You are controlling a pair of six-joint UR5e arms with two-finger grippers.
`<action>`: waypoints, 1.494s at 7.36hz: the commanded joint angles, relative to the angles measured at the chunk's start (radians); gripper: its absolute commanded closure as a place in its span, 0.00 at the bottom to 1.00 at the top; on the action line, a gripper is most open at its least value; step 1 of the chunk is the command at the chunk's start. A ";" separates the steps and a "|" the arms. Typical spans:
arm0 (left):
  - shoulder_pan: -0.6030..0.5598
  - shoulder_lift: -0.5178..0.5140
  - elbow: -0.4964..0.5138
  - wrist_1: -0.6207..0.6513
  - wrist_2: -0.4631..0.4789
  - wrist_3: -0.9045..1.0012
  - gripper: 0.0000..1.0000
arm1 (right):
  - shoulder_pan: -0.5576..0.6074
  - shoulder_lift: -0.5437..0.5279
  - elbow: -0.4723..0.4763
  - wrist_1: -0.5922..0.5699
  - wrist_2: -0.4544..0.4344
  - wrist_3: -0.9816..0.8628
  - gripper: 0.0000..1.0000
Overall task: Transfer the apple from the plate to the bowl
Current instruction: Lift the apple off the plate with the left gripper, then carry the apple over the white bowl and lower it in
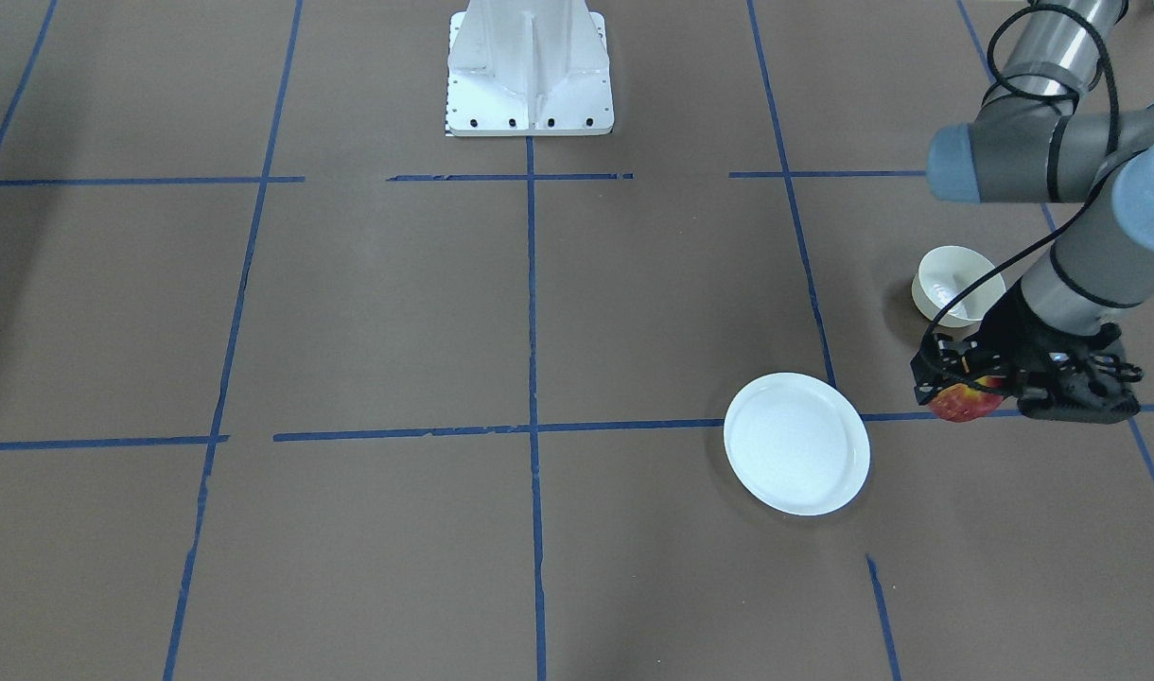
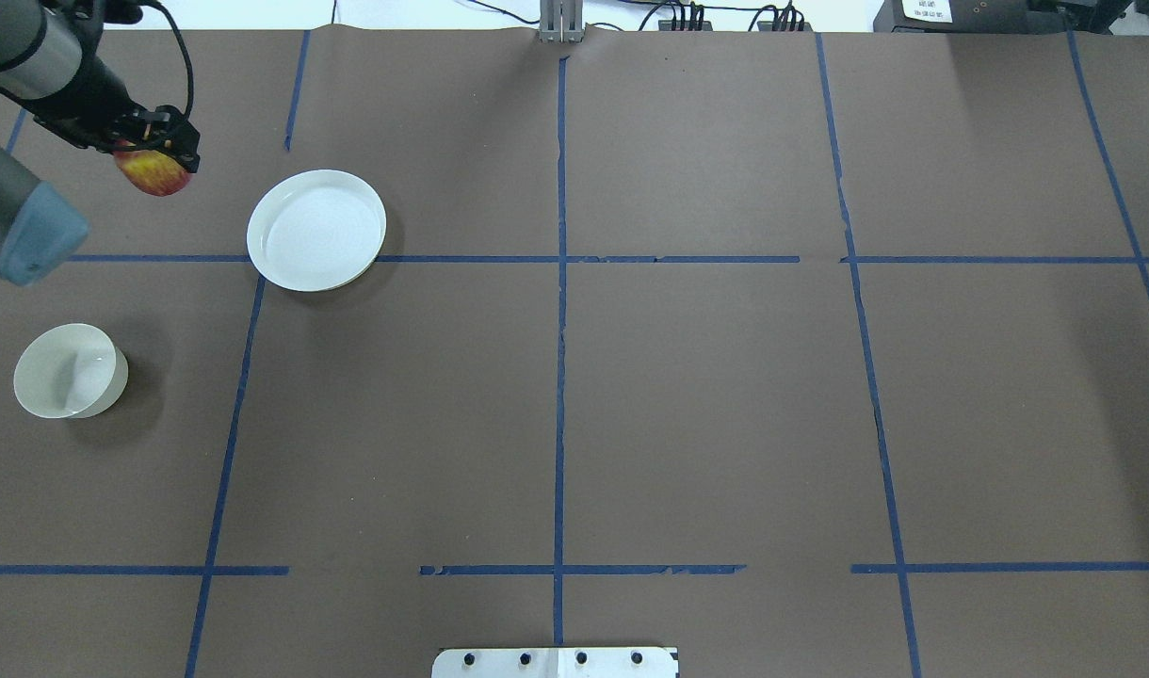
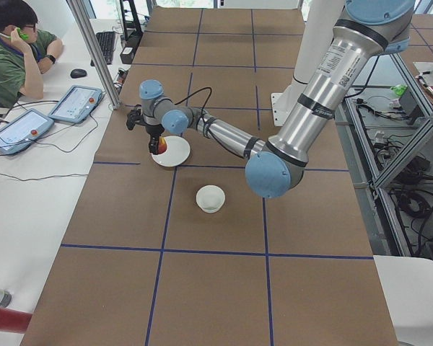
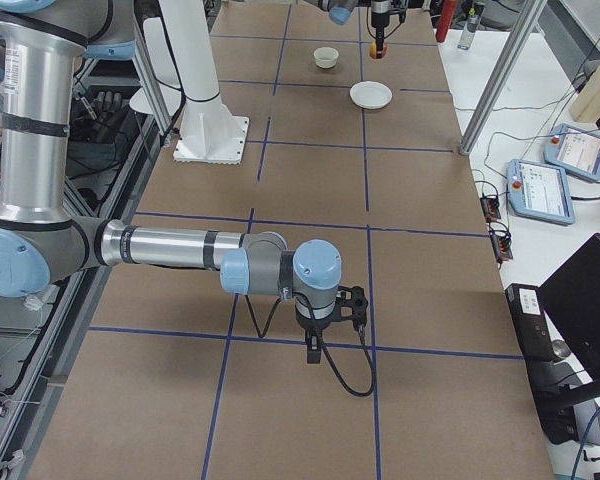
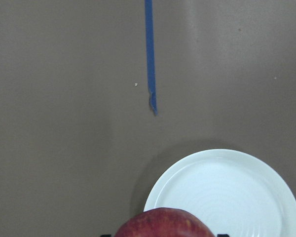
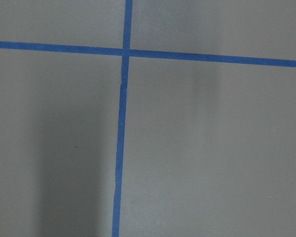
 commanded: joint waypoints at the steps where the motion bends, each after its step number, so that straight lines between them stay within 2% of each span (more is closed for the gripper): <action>1: -0.021 0.202 -0.196 0.018 -0.002 0.053 0.49 | 0.000 -0.002 0.000 0.000 0.000 0.000 0.00; 2: -0.023 0.311 -0.285 0.011 -0.002 0.059 0.50 | 0.000 -0.002 0.000 0.000 0.000 0.000 0.00; 3: -0.023 0.391 -0.327 -0.023 0.000 0.045 0.50 | 0.000 0.000 0.000 0.000 0.000 0.000 0.00; 4: -0.021 0.418 -0.312 -0.055 0.006 -0.011 0.52 | 0.000 0.000 0.000 0.000 0.000 0.000 0.00; 5: -0.014 0.445 -0.291 -0.142 0.009 -0.063 0.53 | 0.002 0.000 0.000 0.000 0.000 0.000 0.00; 7: 0.014 0.490 -0.175 -0.407 0.009 -0.174 0.53 | 0.000 0.000 0.000 0.000 0.000 0.000 0.00; 8: 0.066 0.490 -0.125 -0.480 0.013 -0.237 0.53 | 0.000 -0.002 0.000 0.000 0.000 0.000 0.00; 11: 0.176 0.492 -0.090 -0.526 0.082 -0.340 0.53 | 0.000 0.000 0.000 0.000 0.000 0.000 0.00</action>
